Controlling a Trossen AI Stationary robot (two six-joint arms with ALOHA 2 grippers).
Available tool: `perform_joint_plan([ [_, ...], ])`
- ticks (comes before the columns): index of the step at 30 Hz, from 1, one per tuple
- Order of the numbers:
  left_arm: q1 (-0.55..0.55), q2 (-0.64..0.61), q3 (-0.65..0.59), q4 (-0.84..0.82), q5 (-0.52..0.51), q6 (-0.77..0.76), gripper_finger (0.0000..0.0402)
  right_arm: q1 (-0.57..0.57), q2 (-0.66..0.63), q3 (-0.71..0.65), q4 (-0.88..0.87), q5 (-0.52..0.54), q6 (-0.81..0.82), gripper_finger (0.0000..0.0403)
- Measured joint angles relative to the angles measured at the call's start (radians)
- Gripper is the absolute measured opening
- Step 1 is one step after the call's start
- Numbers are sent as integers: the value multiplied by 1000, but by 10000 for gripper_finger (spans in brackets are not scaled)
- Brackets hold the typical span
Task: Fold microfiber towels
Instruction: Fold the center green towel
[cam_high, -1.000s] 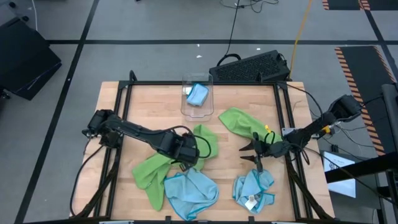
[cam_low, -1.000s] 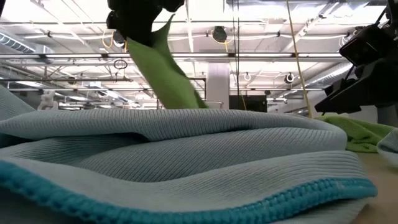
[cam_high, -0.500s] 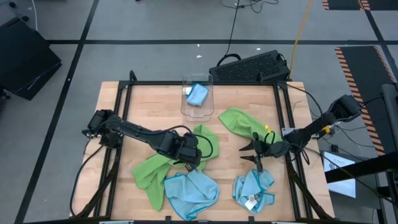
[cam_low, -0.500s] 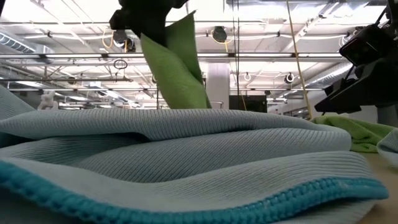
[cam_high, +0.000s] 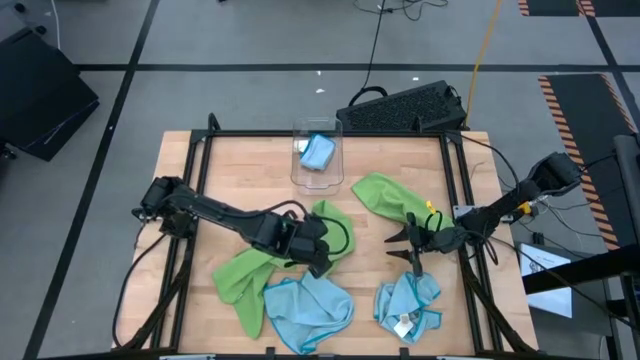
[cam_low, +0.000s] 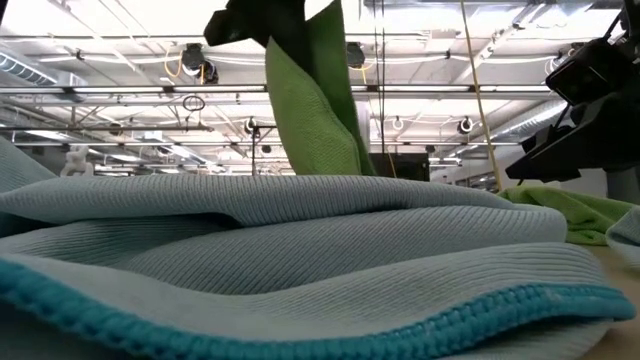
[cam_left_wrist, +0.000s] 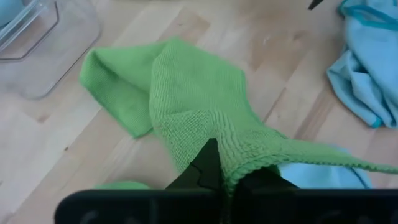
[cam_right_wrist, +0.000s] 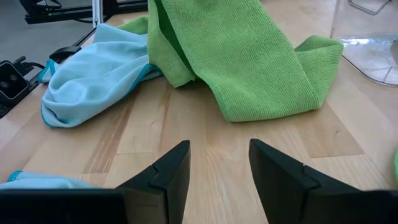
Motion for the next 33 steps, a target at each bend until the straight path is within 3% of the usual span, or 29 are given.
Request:
perform_joint_plan([
  [23, 2, 0, 0, 9, -12, 32, 9, 0, 0, 0, 4, 0, 0, 155],
  [33, 45, -26, 1, 8, -12, 127, 4, 0, 0, 0, 3, 0, 0, 155],
])
